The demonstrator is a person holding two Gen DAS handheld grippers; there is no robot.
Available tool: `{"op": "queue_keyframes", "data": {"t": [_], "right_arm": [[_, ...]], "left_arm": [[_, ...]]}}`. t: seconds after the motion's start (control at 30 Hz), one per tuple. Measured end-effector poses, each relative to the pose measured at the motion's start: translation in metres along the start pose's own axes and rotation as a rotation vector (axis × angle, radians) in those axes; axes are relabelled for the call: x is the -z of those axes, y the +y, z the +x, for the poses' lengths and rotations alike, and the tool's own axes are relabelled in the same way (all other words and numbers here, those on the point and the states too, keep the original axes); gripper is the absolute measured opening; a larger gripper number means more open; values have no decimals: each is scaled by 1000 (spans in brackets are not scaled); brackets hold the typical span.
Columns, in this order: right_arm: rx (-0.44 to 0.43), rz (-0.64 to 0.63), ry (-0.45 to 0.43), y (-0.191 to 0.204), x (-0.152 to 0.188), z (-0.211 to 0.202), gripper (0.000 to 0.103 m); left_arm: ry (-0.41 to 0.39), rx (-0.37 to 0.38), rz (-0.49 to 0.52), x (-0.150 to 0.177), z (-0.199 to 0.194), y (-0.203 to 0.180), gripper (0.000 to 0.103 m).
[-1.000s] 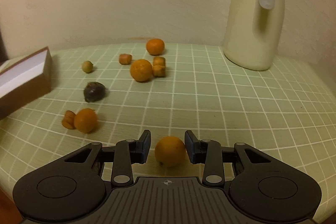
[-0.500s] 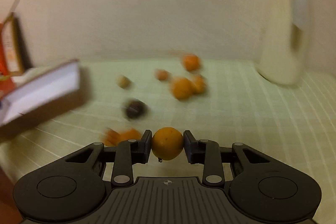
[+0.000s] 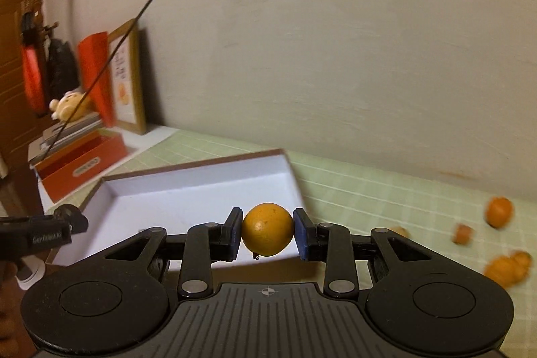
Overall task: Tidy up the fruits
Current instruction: 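Open the left tool to drop the dark fruit while the right tool releases its orange into the box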
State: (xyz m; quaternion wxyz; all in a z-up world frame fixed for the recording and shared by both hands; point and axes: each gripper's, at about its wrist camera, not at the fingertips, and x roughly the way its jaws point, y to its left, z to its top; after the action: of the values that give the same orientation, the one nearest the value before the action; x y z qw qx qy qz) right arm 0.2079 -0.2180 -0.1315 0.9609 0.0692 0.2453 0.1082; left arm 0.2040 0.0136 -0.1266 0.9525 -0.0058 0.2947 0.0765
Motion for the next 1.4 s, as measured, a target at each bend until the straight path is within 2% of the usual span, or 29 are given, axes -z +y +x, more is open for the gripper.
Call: {"op": "queue_keyframes", "data": {"t": [0.3, 0.63, 0.7, 0.73, 0.77, 0.87, 1.0, 1.2, 1.33, 1.4], "right_arm": [[-25, 0, 31, 12, -4, 47, 33], [18, 7, 45, 5, 0, 52, 35], [20, 14, 42, 3, -1, 51, 69], [24, 24, 26, 2, -1, 48, 88], [27, 26, 7, 2, -2, 45, 88], [24, 27, -12, 1, -5, 38, 88], [31, 48, -30, -4, -8, 30, 88], [60, 77, -53, -15, -10, 9, 89], [103, 107, -75, -28, -10, -10, 102], [129, 110, -88, -35, -9, -22, 103]], "left_arm": [[50, -30, -13, 4, 14, 9, 27], [80, -46, -20, 6, 19, 6, 30], [80, -60, -14, 6, 19, 5, 40], [77, -59, -16, 6, 18, 5, 41], [75, -60, -18, 5, 18, 6, 44], [57, -85, -28, 3, 14, 7, 68], [6, -86, -22, -1, 4, 6, 78], [-32, -70, 26, 0, -6, -5, 79], [-61, -38, 64, 1, -14, -16, 79], [-73, -17, 80, 2, -19, -22, 79]]}}
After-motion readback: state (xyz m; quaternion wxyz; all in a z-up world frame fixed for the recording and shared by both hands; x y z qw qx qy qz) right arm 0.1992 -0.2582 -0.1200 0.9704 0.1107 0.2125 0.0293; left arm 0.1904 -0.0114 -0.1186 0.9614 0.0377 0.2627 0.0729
